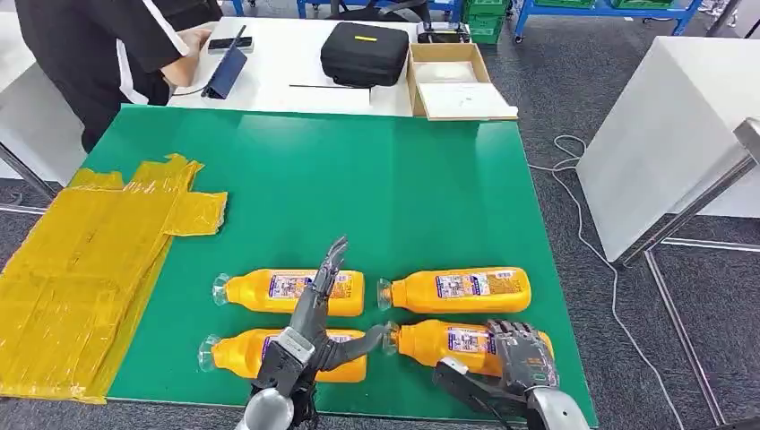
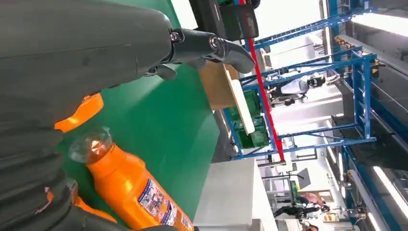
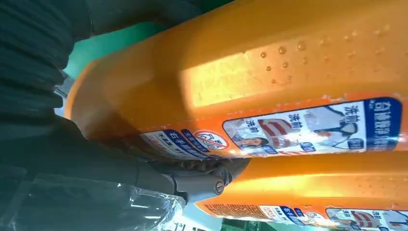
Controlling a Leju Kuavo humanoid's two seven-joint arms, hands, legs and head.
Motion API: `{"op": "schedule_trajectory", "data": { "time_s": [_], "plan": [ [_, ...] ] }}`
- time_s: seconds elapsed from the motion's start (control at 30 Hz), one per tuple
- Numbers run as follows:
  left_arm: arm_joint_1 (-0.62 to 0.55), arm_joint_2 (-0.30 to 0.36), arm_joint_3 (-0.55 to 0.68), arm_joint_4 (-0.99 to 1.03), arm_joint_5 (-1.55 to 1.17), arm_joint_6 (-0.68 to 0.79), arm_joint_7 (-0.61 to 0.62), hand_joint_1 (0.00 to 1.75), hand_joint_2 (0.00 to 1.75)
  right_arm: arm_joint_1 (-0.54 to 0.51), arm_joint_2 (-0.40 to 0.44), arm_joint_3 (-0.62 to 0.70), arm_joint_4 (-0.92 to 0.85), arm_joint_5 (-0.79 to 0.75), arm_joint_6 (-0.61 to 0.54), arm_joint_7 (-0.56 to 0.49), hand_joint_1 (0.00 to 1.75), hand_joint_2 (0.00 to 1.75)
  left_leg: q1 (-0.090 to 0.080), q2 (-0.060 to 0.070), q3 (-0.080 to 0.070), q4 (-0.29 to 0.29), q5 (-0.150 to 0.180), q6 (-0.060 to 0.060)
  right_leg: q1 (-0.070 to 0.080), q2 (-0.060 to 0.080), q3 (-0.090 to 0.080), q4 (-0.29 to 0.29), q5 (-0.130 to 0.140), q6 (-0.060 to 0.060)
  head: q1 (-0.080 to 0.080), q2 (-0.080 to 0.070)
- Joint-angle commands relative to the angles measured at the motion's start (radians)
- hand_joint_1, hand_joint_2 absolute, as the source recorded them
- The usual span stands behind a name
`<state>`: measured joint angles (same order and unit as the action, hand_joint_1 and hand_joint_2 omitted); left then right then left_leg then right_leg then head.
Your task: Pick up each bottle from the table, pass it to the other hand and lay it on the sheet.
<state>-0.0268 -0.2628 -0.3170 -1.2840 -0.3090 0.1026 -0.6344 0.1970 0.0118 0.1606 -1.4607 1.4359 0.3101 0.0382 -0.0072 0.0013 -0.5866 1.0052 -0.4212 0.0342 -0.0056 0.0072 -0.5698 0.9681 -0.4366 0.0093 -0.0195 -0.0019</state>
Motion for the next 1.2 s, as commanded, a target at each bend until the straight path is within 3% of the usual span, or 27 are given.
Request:
{"op": "schedule_trajectory", "data": {
  "time_s": [0.03, 0.23, 0.43, 0.53, 0.67, 0.93, 1.03, 1.2],
  "plan": [
    [-0.021, -0.034, -0.016, 0.051, 0.006, 0.001, 0.003, 0.00, 1.75, 0.063, -0.014, 0.009, 0.131, -0.008, 0.047, 0.000, 1.50, 1.75, 0.001, -0.008, -0.002, -0.001, 0.002, -0.003, 0.000, -0.009, 0.001, -0.002, -0.001, 0.000, 0.000, 0.000],
    [-0.023, -0.030, -0.007, 0.059, 0.015, -0.008, 0.001, 0.00, 1.75, 0.038, -0.016, 0.036, 0.135, -0.051, -0.014, -0.021, 1.75, 1.75, 0.001, -0.007, 0.000, -0.001, 0.001, -0.003, 0.001, -0.008, 0.003, -0.003, -0.001, 0.000, 0.000, 0.000],
    [-0.023, -0.021, 0.027, 0.066, 0.031, -0.020, -0.008, 0.00, 1.75, -0.016, 0.015, 0.047, 0.051, -0.128, -0.118, -0.077, 1.75, 1.75, 0.000, -0.002, -0.001, -0.001, 0.000, -0.003, 0.000, -0.002, 0.000, 0.000, 0.000, -0.001, 0.000, 0.000],
    [-0.023, -0.023, 0.045, 0.073, 0.031, -0.022, -0.012, 0.00, 1.75, -0.018, 0.043, 0.027, -0.017, -0.162, -0.180, -0.104, 1.75, 1.75, 0.000, 0.001, -0.004, 0.000, 0.001, -0.004, 0.000, 0.001, 0.007, 0.000, 0.002, -0.002, 0.000, 0.000],
    [-0.023, -0.022, 0.048, 0.075, 0.030, -0.022, -0.013, 0.00, 1.75, -0.022, 0.041, 0.032, -0.031, -0.161, -0.170, -0.100, 1.75, 1.75, 0.000, 0.001, -0.004, 0.000, 0.001, -0.003, 0.000, 0.000, 0.007, 0.001, 0.002, -0.002, 0.000, 0.000],
    [-0.020, -0.022, 0.101, 0.068, 0.027, -0.021, -0.018, 0.00, 1.75, -0.026, 0.120, -0.067, -0.142, -0.278, -0.274, -0.156, 1.75, 1.75, -0.001, 0.001, -0.013, 0.000, 0.002, -0.004, -0.001, 0.001, -0.002, 0.003, 0.001, -0.001, 0.000, 0.000],
    [-0.008, -0.022, 0.117, 0.051, -0.044, 0.059, -0.018, 0.00, 1.75, -0.033, 0.094, -0.070, -0.098, -0.346, -0.375, -0.179, 1.75, 1.75, 0.000, 0.000, -0.012, 0.000, 0.002, -0.003, 0.000, 0.000, -0.001, 0.002, 0.001, -0.001, 0.000, 0.000],
    [0.016, -0.018, 0.113, -0.013, -0.053, 0.062, -0.010, 0.00, 1.75, -0.094, 0.090, -0.074, 0.039, -0.484, -0.564, -0.241, 1.75, 1.75, 0.000, 0.001, -0.015, 0.000, 0.002, -0.003, 0.000, 0.002, -0.002, 0.001, 0.002, -0.001, 0.000, 0.000]
  ]
}}
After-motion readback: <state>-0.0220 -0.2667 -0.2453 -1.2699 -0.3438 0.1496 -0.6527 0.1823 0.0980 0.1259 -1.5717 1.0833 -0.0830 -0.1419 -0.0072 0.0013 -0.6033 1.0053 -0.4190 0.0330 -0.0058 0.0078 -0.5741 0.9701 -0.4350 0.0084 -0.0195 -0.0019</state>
